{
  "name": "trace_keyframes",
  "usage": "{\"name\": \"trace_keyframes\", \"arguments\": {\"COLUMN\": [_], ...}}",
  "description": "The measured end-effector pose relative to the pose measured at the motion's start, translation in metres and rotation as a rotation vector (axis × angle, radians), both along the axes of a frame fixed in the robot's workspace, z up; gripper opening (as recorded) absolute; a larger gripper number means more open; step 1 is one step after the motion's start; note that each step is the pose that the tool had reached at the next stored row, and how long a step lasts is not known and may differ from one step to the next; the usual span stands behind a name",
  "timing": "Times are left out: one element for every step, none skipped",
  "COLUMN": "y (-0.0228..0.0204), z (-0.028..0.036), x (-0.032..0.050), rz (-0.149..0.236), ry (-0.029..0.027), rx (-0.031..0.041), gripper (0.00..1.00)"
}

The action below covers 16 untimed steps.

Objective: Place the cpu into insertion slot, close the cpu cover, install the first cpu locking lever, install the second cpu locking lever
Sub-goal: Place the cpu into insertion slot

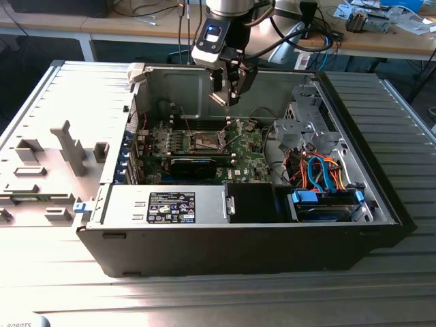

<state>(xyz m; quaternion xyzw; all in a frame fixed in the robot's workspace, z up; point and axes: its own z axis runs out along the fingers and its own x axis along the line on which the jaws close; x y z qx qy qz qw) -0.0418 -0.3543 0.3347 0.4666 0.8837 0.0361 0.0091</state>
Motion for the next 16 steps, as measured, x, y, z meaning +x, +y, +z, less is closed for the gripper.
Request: {"name": "trace_keyframes", "arguments": {"y": [0.0, 0.0, 0.0, 0.0, 0.0, 0.0, 0.0, 0.0, 0.0, 0.0, 0.0, 0.0, 0.0, 0.0, 0.0, 0.0], "z": [0.0, 0.0, -0.0001, -0.0001, -0.0001, -0.0002, -0.0002, -0.0003, -0.0003, -0.0004, -0.0004, -0.0004, -0.0005, -0.0005, -0.0005, -0.0006], "x": [0.0, 0.0, 0.0, 0.0, 0.0, 0.0, 0.0, 0.0, 0.0, 0.0, 0.0, 0.0, 0.0, 0.0, 0.0, 0.0], "rz": [-0.001, -0.002, -0.003, -0.004, -0.005, -0.006, -0.008, -0.009, -0.009, -0.011, -0.012, -0.012, -0.013, -0.014, -0.015, -0.016], "ry": [0.0, 0.0, 0.0, 0.0, 0.0, 0.0, 0.0, 0.0, 0.0, 0.0, 0.0, 0.0, 0.0, 0.0, 0.0, 0.0], "rx": [-0.0001, -0.0002, -0.0002, -0.0003, -0.0003, -0.0004, -0.0005, -0.0005, -0.0005, -0.0006, -0.0006, -0.0006, -0.0007, -0.0007, -0.0008, -0.0009], "gripper": [0.54, 0.54, 0.54, 0.54, 0.54, 0.54, 0.54, 0.54, 0.54, 0.54, 0.54, 0.54, 0.54, 0.54, 0.54, 0.54]}}
